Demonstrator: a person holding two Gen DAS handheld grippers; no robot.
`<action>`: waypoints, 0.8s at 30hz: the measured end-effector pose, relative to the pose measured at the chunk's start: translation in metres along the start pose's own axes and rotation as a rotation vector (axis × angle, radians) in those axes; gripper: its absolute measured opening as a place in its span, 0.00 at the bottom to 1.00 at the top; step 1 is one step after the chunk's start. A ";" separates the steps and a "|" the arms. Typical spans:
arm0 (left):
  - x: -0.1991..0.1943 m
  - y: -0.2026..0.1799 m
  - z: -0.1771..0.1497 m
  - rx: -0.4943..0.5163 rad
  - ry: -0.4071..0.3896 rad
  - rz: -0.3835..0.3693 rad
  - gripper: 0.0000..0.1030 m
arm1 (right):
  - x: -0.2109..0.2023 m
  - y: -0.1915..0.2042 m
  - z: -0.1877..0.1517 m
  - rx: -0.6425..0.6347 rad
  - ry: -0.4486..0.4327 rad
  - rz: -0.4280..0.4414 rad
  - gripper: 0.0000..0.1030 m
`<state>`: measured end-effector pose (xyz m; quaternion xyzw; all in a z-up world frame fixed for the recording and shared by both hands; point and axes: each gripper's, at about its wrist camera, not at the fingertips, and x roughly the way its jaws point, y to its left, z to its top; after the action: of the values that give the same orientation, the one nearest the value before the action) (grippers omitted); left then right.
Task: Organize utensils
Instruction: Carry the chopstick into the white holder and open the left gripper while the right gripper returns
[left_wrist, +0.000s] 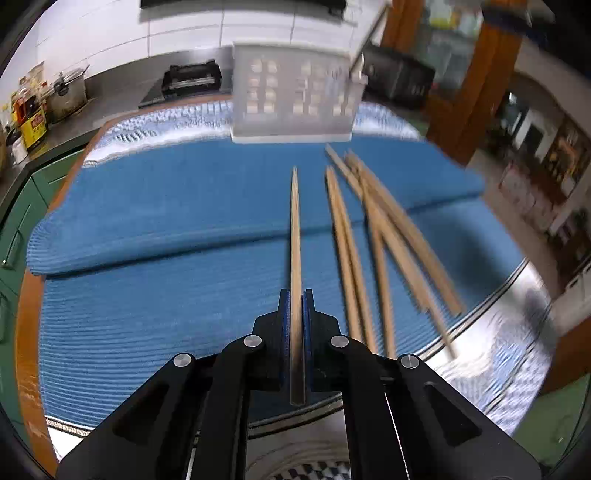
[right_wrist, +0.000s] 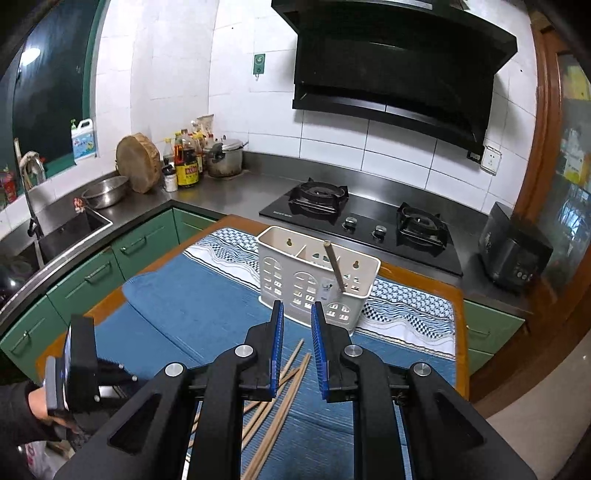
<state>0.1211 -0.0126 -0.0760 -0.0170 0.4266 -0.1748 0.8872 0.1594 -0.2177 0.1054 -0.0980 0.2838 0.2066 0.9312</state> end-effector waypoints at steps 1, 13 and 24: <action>-0.005 0.001 0.005 -0.006 -0.021 -0.008 0.05 | -0.002 0.000 -0.003 0.009 -0.008 0.003 0.15; -0.039 0.000 0.061 -0.013 -0.196 -0.026 0.05 | -0.008 -0.004 -0.029 0.088 -0.027 0.020 0.15; -0.058 -0.009 0.128 0.030 -0.280 -0.010 0.05 | -0.005 -0.015 -0.051 0.108 0.001 -0.017 0.16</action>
<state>0.1825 -0.0178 0.0504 -0.0299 0.2957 -0.1815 0.9374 0.1375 -0.2477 0.0676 -0.0503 0.2943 0.1829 0.9367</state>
